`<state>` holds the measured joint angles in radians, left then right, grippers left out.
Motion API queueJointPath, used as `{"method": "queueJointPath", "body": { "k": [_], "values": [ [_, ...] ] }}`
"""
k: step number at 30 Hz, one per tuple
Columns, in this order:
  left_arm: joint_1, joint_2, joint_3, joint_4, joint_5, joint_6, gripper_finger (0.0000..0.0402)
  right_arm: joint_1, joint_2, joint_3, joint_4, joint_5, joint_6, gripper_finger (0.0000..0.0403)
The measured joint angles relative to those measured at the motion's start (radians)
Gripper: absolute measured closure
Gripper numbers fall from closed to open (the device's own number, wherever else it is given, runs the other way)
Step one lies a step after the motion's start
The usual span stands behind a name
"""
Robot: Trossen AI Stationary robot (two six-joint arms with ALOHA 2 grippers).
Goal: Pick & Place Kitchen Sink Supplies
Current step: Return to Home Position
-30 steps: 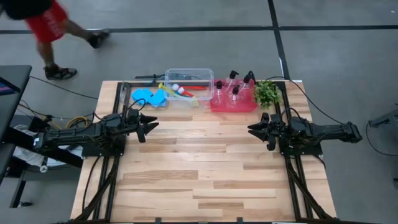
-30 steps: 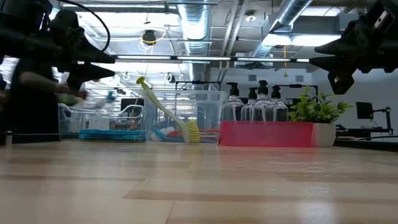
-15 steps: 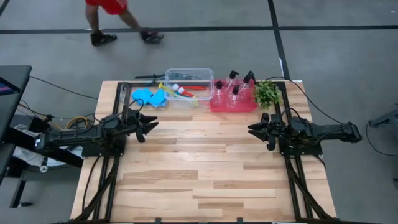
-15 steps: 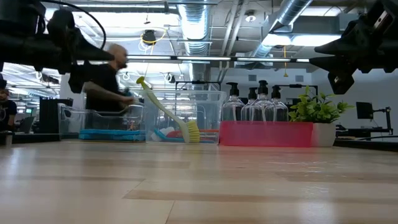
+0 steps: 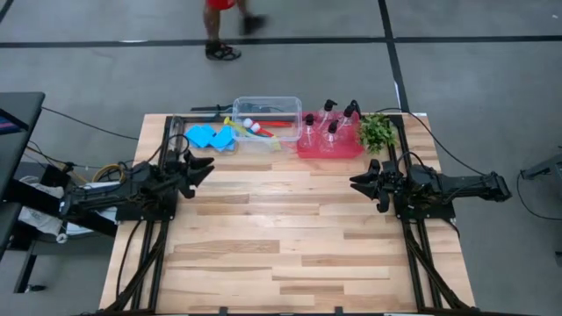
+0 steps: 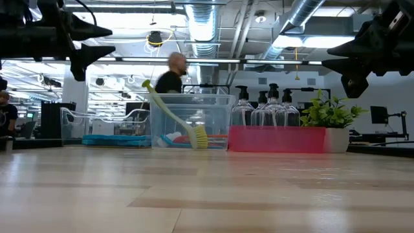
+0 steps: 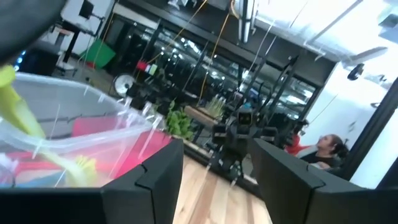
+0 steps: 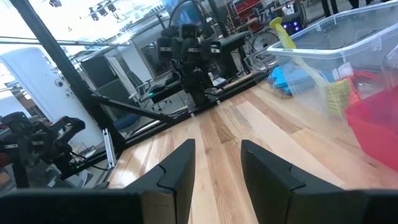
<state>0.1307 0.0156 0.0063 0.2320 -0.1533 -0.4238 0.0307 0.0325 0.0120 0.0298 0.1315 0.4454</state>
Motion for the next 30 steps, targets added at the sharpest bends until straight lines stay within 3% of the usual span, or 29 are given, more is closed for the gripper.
{"method": "queueJointPath", "body": {
  "k": [20,30],
  "values": [
    [0.0,0.126,0.0,0.001,-0.003,0.0,0.0211,0.0,0.0,0.0,0.0,0.0,0.0,0.028],
    [0.0,0.13,0.0,0.002,-0.003,0.0,0.0211,0.0,0.0,0.0,0.0,0.0,0.0,0.028]
  ]
}}
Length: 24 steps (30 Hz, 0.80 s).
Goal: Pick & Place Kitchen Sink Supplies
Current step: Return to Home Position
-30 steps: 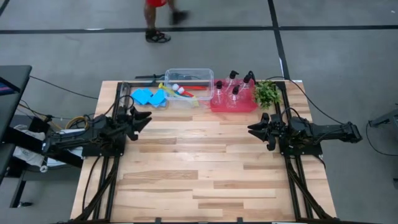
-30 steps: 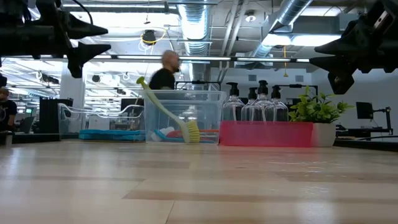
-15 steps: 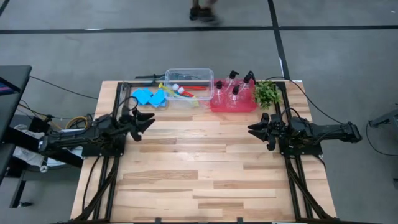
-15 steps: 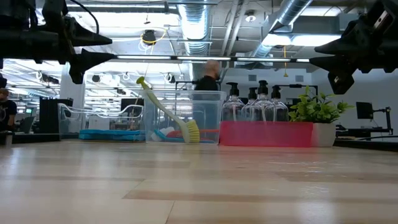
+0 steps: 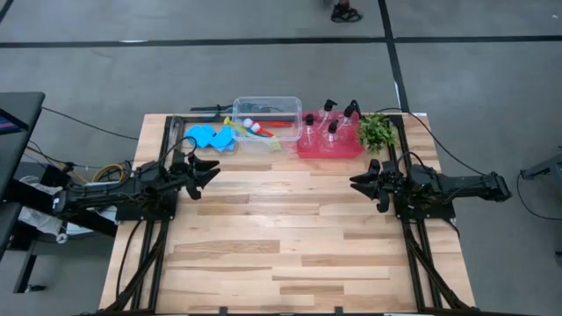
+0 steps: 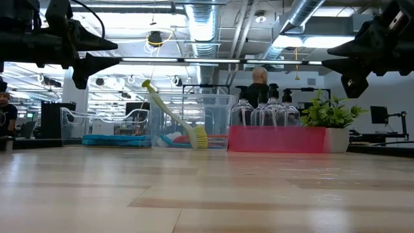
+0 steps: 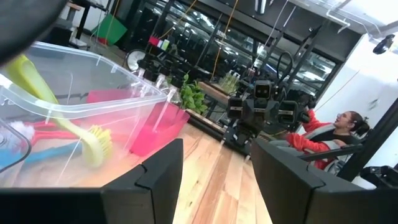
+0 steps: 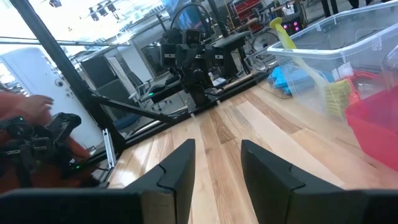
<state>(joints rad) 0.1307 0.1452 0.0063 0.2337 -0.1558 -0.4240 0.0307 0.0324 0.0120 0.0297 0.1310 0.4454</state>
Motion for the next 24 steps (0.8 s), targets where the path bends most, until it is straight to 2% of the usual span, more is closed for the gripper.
{"method": "queueJointPath", "body": {
  "k": [6,14,24],
  "values": [
    [-0.012,-0.001,0.0,0.003,-0.002,0.0,0.0211,0.0,0.0,0.0,0.0,0.0,0.0,0.028],
    [-0.158,-0.005,0.0,0.012,0.001,0.0,0.0211,0.0,0.0,0.0,0.0,-0.001,0.0,0.028],
    [-0.167,-0.005,0.0,0.014,0.001,0.0,0.0211,0.0,0.0,0.0,0.0,0.0,0.0,0.028]
  ]
}}
